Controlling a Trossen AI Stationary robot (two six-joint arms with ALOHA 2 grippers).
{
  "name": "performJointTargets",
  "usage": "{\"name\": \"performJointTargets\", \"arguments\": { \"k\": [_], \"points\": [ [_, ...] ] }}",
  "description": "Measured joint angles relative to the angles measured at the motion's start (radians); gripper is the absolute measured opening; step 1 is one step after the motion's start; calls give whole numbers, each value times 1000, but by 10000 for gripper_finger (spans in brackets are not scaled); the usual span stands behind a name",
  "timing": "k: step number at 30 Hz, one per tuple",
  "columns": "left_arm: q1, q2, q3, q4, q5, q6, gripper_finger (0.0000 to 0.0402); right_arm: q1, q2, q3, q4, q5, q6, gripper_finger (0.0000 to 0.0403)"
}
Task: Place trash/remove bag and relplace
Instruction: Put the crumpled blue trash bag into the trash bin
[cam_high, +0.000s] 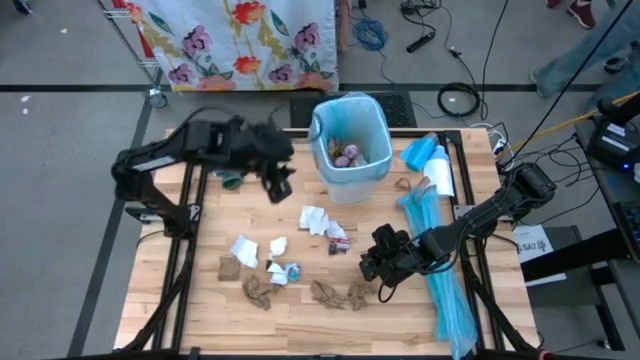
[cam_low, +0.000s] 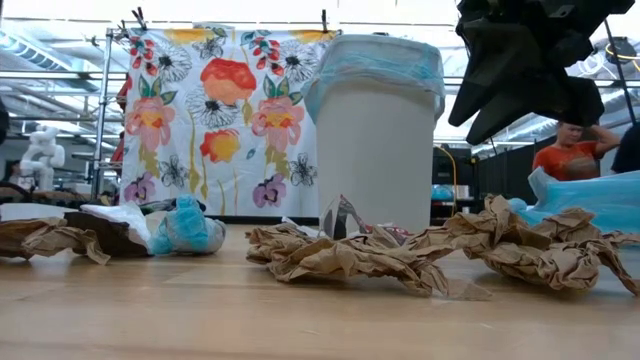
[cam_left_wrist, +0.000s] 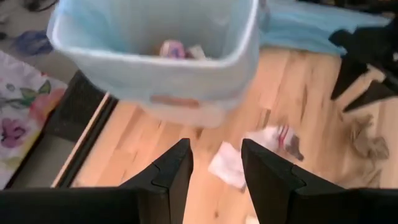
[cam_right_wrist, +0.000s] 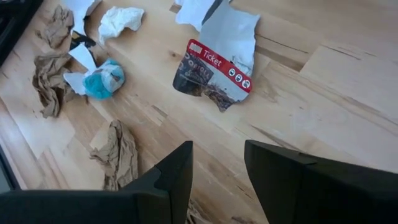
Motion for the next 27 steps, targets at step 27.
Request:
{"name": "performJointTargets", "arguments": {
  "k": [27],
  "points": [
    [-403, 96, -920, 702, 142, -510, 144, 3, 0, -1, 1, -10, -48, 137]
  ]
}}
